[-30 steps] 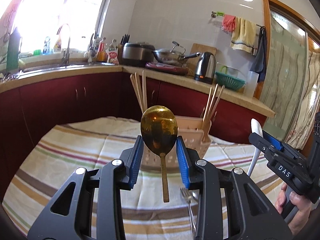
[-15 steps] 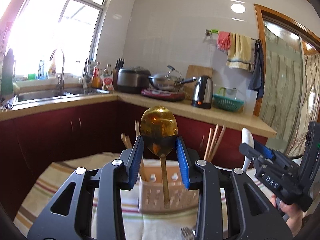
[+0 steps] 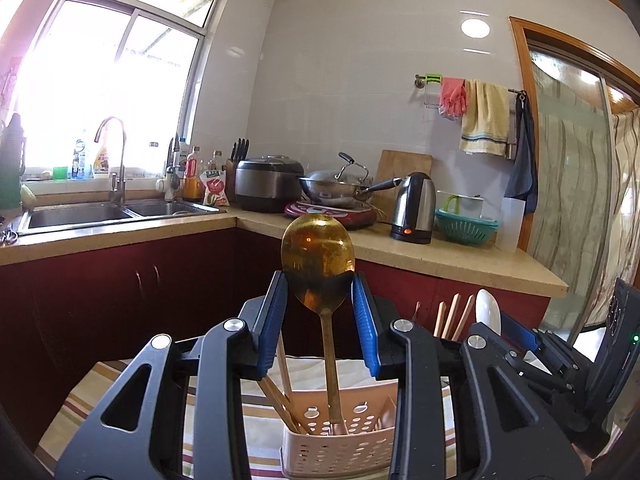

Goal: Organize utensils
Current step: 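Lower the ladle into the caddy with the left gripper while the right gripper lowers the ceramic spoon in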

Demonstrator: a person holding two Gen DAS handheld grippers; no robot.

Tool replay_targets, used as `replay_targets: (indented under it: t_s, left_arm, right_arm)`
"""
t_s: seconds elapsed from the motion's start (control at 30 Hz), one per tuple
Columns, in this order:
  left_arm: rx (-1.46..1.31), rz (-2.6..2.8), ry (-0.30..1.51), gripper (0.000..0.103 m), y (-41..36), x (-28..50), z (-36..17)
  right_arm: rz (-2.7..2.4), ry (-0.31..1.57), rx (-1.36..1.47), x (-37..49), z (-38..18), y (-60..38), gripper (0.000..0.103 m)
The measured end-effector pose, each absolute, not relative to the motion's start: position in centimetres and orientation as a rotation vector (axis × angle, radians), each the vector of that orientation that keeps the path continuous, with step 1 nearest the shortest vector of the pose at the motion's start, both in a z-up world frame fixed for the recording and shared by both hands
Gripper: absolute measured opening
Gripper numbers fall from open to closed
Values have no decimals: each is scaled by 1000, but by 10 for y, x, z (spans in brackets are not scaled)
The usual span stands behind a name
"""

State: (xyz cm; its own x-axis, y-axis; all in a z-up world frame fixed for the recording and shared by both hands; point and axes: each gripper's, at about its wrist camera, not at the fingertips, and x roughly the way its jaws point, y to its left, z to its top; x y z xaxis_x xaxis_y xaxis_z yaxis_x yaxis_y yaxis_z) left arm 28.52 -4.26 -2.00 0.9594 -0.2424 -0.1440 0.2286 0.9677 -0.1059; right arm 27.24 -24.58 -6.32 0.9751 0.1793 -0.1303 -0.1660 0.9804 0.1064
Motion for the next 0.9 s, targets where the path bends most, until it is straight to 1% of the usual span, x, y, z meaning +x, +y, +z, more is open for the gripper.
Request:
replay_targets:
  t_s: [0.53,0.9]
  left_arm:
    - [-57,-228,221,33,-44,313,-65]
    - [-53,-232,238,33,-46,319,-74]
  right_arm:
    - [176,191,105,290,-106,-243,42]
    - [175,197,128,293,-114,-249,42]
